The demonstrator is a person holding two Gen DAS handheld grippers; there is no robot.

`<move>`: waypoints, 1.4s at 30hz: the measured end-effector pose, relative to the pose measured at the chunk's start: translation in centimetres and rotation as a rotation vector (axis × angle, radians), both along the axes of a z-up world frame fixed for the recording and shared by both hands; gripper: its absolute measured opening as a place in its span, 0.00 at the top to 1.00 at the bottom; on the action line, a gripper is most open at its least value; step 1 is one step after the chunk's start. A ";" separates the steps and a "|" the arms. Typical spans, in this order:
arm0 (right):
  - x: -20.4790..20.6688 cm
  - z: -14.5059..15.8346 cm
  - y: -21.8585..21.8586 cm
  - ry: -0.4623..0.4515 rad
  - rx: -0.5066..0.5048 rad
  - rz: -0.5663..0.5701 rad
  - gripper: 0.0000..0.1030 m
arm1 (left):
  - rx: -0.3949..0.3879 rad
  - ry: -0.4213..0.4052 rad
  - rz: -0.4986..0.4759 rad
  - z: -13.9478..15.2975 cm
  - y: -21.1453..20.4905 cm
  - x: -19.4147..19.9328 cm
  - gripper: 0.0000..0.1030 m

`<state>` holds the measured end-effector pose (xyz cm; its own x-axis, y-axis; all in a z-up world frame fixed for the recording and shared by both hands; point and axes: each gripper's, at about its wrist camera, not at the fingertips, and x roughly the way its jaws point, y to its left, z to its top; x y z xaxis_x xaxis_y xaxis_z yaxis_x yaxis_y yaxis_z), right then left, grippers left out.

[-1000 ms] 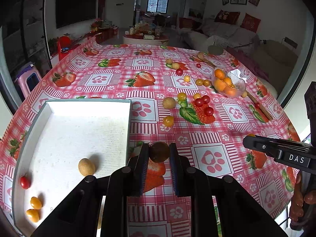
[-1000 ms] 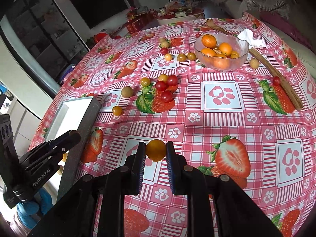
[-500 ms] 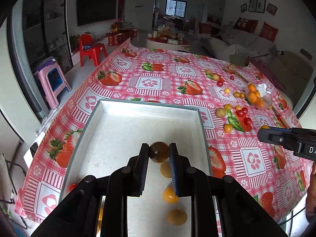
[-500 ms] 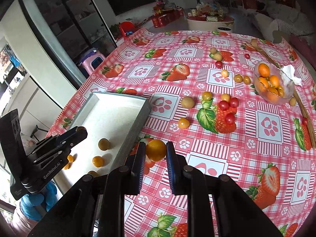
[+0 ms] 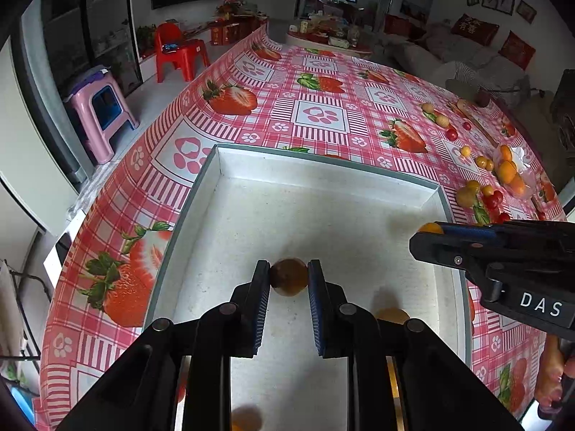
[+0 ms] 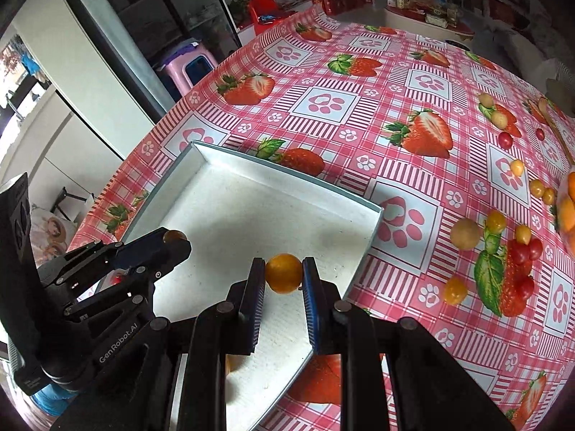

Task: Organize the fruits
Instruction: 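Carry both tomatoes into the white tray and open both grippers, then withdraw both grippers from the tray toward the remaining tomatoes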

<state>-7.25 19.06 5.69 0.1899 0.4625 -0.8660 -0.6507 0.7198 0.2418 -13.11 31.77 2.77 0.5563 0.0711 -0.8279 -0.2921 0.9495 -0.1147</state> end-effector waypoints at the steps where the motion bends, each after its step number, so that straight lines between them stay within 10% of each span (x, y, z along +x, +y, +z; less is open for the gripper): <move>1: 0.2 -0.4 0.4 0.006 -0.010 0.002 0.78 | -0.007 0.006 0.002 -0.1 0.1 0.1 0.79; 14: 1.2 -3.1 2.8 0.012 -0.072 0.022 0.78 | 0.018 0.083 -0.012 -1.3 -0.3 0.7 0.78; 19: 1.4 -2.9 2.5 0.043 -0.047 0.019 0.70 | 0.077 0.080 0.012 -1.1 -0.5 0.4 0.25; 27: 0.8 0.7 -0.5 0.022 0.092 -0.018 0.27 | 0.083 0.059 0.026 0.3 -0.5 -0.5 0.25; 42: 2.6 0.9 -15.8 -0.019 0.089 -0.285 0.25 | 0.118 -0.027 -0.184 5.1 -11.6 2.1 0.25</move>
